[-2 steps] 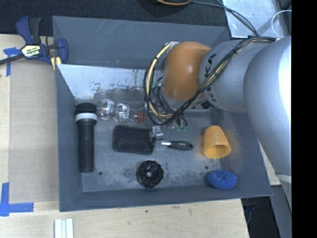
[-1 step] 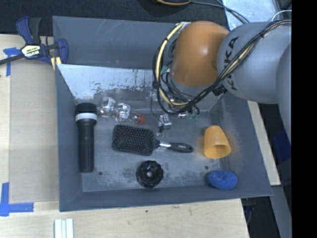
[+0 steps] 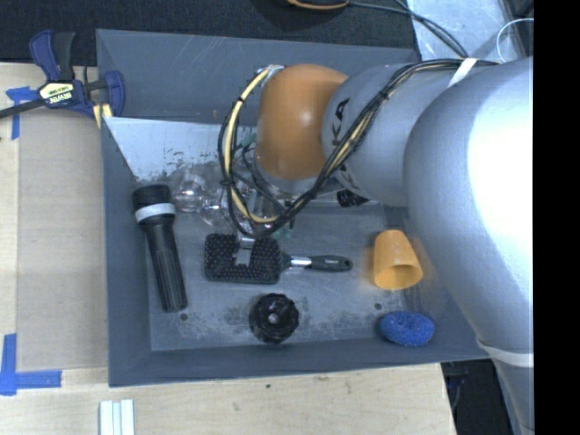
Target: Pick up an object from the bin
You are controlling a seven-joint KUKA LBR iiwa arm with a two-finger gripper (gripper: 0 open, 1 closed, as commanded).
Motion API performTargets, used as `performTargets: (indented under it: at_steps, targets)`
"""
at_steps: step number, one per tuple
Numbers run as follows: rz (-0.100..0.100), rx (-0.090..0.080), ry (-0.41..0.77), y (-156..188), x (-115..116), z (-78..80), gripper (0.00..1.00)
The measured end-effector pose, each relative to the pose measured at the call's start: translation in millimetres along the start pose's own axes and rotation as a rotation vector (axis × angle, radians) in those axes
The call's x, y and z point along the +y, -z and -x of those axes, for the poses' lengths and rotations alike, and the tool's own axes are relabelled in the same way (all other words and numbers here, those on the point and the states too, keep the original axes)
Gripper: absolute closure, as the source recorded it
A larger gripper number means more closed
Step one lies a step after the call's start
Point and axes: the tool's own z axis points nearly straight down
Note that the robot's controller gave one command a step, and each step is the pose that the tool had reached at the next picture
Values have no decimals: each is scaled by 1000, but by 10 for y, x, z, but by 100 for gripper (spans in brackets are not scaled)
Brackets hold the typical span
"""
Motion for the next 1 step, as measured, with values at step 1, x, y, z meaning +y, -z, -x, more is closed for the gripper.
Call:
performTargets:
  at_steps: [1]
  targets:
    - [8,-14,55,-255,-106,24,0]
